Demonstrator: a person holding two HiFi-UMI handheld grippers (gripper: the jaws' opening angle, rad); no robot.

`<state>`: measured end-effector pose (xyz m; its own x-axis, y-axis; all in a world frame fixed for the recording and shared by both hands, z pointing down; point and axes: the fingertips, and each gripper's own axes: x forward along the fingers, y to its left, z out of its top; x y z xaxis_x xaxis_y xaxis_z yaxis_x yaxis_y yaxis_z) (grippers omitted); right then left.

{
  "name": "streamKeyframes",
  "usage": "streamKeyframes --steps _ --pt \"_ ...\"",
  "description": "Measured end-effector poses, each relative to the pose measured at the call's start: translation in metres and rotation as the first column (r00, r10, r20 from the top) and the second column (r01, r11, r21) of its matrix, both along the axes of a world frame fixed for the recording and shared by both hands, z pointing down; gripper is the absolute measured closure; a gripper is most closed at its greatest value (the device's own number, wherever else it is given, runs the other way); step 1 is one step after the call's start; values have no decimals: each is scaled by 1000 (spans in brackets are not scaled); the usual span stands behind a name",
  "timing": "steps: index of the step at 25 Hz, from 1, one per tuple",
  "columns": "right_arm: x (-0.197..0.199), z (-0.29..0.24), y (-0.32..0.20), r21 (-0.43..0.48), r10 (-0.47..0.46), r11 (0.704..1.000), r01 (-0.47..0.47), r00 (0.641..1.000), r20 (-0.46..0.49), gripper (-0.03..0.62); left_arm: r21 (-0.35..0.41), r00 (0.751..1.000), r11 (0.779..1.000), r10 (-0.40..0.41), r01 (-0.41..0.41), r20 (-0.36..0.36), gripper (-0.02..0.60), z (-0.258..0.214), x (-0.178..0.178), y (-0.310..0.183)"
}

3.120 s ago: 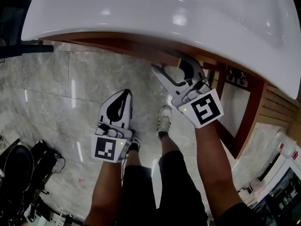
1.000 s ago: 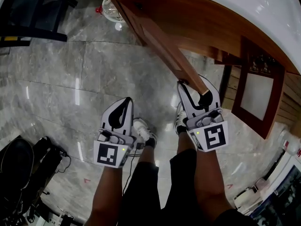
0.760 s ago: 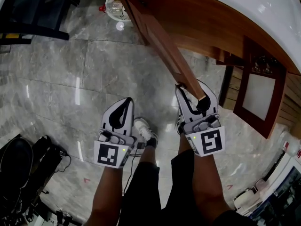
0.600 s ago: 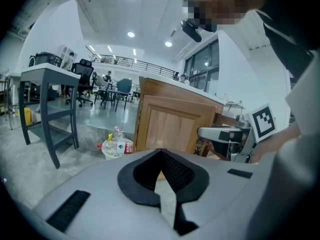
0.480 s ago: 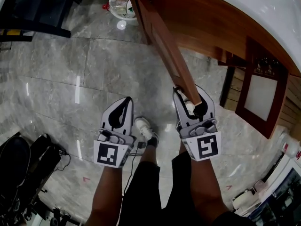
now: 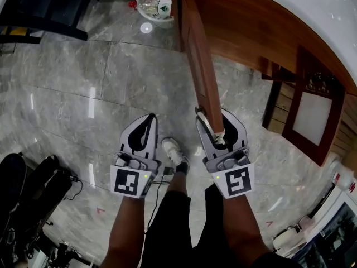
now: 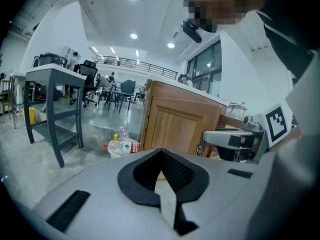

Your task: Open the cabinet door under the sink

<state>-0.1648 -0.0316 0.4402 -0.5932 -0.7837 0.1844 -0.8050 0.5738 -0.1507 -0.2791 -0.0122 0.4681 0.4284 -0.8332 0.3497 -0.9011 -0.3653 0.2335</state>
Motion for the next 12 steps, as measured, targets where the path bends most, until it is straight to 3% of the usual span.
streamKeyframes --steps 12 --pt "-88 -2 20 0 -113 994 113 994 1 418 15 995 996 -85 85 47 566 0 -51 2"
